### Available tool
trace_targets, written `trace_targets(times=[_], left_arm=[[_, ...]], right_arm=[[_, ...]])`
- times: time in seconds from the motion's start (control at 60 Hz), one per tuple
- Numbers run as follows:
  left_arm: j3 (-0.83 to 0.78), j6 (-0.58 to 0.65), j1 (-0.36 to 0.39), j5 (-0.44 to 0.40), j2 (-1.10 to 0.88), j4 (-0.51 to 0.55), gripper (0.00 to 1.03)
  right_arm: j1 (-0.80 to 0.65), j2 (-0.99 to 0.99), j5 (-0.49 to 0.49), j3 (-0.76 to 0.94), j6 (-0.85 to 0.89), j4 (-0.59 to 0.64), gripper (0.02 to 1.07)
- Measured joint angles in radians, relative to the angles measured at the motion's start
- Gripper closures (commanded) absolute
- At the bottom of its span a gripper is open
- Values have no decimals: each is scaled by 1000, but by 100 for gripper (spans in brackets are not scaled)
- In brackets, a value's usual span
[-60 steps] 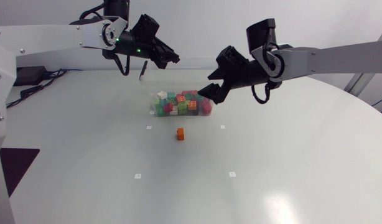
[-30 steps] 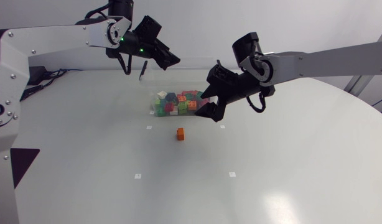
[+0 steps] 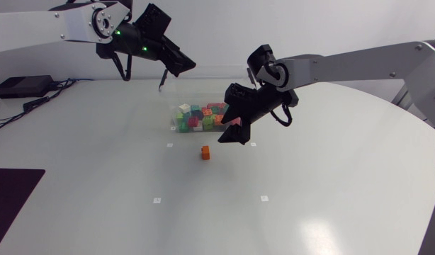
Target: Place the duplo bricks in the container
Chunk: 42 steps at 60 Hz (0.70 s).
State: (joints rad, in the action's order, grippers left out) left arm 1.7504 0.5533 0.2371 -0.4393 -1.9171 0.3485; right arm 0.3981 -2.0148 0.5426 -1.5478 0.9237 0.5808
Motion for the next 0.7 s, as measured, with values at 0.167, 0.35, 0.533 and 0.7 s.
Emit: trace_targets(times=[0.167,0.35,0.533,0.7], left_arm=[[-88,41,-6,4,66,40,4],[-219,124,-6,3,145,68,4],[-352,220,-6,4,222,81,4],[-459,315,-6,4,270,101,4]], right_arm=[[10,-38,2,-40,28,57,14],[27,-71,3,-57,49,80,14],[33,-127,3,-114,55,116,14],[34,-184,3,-177,59,150,14]])
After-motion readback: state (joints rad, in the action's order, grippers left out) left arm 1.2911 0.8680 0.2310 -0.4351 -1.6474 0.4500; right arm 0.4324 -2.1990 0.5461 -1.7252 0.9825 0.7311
